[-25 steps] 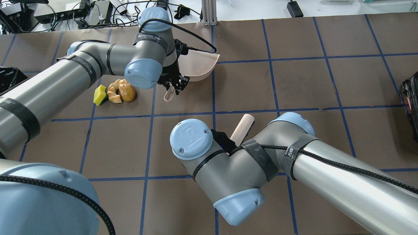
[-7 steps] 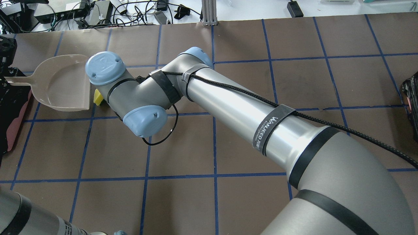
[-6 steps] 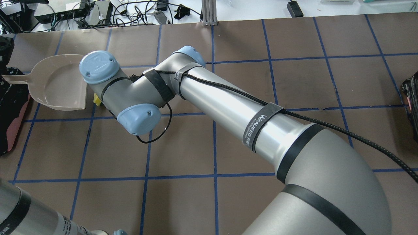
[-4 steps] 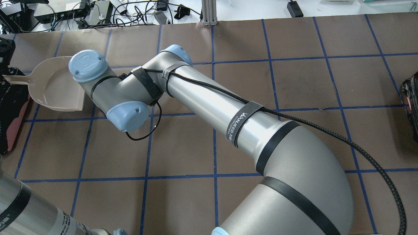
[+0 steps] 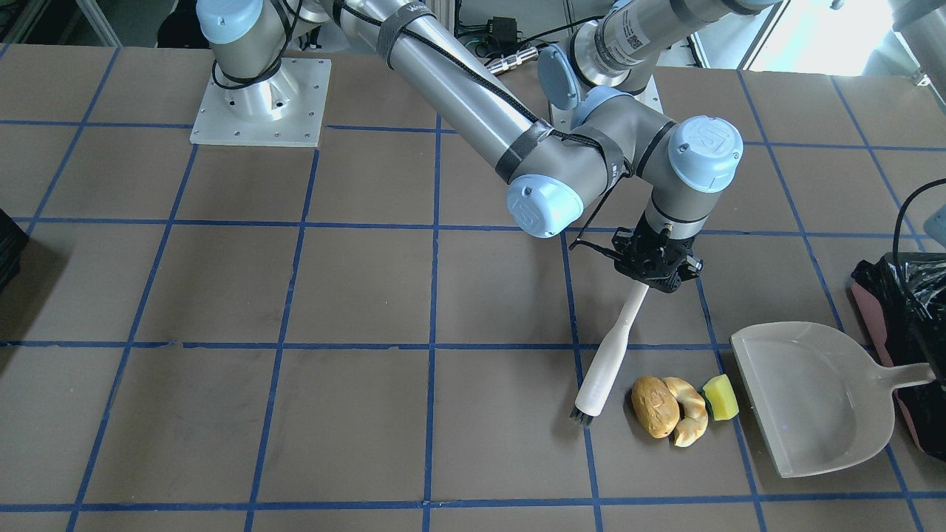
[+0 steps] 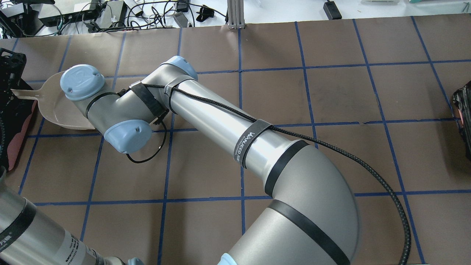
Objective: Sweep and dump trash in nearest bin
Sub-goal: 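Sweep the sponge and bread pieces into the dustpan with the right-held brush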
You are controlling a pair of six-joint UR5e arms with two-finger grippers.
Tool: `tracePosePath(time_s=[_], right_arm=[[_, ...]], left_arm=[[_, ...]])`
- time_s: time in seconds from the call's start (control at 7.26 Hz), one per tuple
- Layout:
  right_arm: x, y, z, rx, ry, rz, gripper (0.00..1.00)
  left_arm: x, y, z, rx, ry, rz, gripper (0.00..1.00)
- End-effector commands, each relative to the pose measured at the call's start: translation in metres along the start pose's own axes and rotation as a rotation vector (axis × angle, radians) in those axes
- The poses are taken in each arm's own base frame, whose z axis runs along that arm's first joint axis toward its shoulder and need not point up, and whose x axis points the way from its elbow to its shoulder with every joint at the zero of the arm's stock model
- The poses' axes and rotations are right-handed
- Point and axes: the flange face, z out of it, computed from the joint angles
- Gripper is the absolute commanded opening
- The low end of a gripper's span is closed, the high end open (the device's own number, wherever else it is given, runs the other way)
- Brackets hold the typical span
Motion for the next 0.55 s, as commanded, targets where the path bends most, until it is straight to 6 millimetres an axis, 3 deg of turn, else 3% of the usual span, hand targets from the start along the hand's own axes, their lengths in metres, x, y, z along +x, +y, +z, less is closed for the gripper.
tracePosePath(time_s=[0.0, 0.41], right_arm=[[-0.007, 0.002, 0.013, -0.018, -0.002, -0.007, 0.00], [-0.019, -0.002, 0.030, -0.022, 0.004, -0.022, 0.00]], left_arm=[[0.006, -0.007, 0.014, 0.006, 0.018, -0.016, 0.00], [0.016, -0.011, 0.023, -0.027, 0.032, -0.026, 0.00]])
